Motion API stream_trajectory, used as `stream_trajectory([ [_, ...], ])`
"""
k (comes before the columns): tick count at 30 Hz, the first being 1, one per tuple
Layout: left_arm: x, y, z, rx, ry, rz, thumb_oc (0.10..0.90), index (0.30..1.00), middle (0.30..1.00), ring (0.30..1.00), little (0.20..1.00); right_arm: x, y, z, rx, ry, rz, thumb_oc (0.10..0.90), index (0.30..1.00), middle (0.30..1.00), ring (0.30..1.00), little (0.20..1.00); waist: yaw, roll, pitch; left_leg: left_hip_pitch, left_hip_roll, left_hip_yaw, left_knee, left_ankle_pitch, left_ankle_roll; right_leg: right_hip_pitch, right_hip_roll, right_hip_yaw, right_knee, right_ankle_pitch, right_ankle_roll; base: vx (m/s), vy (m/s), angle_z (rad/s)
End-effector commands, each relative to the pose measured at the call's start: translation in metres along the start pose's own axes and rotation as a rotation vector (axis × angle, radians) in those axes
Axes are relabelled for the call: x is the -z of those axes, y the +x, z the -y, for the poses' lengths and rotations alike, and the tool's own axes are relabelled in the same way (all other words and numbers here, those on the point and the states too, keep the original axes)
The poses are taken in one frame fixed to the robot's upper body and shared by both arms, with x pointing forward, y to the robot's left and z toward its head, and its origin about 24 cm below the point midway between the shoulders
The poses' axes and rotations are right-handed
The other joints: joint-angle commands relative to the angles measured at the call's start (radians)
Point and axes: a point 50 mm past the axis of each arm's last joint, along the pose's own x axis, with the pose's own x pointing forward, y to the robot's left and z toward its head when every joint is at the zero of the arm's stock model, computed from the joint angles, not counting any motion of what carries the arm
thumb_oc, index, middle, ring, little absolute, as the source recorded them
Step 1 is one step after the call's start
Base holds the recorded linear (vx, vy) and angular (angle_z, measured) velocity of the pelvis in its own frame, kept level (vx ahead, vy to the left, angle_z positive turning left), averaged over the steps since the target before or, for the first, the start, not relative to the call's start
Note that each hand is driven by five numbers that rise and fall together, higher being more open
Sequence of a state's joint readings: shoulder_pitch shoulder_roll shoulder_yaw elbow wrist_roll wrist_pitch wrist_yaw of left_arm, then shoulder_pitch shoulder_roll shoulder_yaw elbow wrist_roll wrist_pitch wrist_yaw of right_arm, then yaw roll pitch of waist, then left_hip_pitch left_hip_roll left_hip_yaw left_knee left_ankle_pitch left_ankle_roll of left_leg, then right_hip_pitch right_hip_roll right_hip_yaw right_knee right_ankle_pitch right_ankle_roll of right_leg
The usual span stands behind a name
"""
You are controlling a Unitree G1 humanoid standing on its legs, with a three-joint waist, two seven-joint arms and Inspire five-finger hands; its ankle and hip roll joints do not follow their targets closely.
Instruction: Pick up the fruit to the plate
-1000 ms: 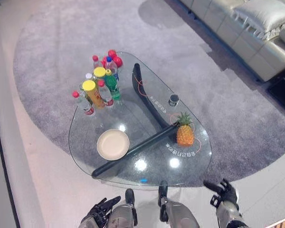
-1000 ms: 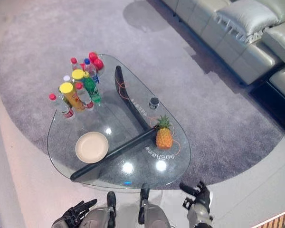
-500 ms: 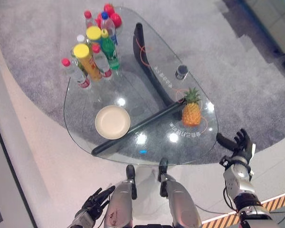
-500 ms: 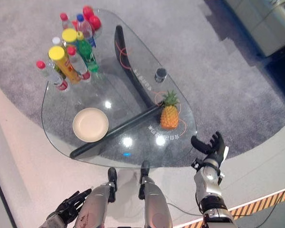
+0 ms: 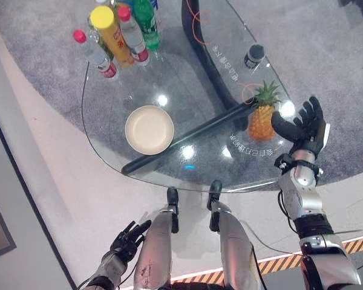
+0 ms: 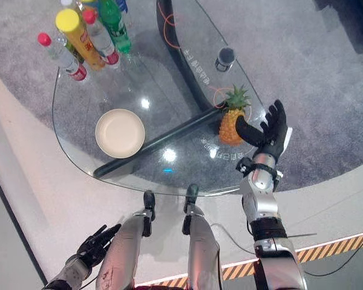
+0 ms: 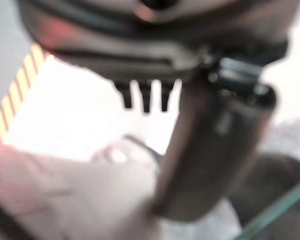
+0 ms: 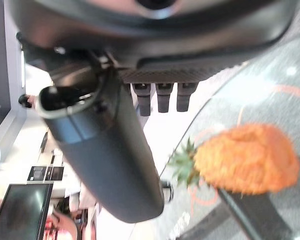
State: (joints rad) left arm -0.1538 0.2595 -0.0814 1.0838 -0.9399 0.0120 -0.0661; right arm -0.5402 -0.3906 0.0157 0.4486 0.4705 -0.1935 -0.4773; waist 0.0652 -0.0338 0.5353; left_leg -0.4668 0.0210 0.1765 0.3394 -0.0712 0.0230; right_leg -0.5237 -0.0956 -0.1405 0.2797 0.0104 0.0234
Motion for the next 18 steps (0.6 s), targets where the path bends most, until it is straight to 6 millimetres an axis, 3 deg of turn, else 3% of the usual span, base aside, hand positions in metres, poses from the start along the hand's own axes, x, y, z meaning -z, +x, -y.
stream_trajectory([
  [1, 0.019, -0.007, -0.011, -0.026, -0.012, -0.052, 0.800, 0.900, 0.900, 0.900, 0.900, -0.066, 0.014, 0.000, 0.007, -0.005, 0.269, 0.800, 0.900, 0.900, 0.900, 0.900, 0.012, 0.010, -0.015, -0.029, -0.047, -0.027, 0.052, -0.026, 0.003, 0.029, 0.013, -0.057, 0.096, -0.048, 0.019, 0.02, 0.052, 0.06],
  [18, 0.012, -0.006, 0.006, 0.036, 0.005, -0.038, 0.800, 0.900, 0.900, 0.900, 0.900, -0.077, 0.053, 0.008, 0.350, -0.372, 0.203, 0.800, 0.900, 0.900, 0.900, 0.900, 0.060, 0.045, -0.015, -0.104, -0.059, -0.040, 0.036, -0.014, 0.012, -0.061, -0.001, -0.079, 0.108, -0.026, 0.028, 0.00, 0.021, 0.06],
])
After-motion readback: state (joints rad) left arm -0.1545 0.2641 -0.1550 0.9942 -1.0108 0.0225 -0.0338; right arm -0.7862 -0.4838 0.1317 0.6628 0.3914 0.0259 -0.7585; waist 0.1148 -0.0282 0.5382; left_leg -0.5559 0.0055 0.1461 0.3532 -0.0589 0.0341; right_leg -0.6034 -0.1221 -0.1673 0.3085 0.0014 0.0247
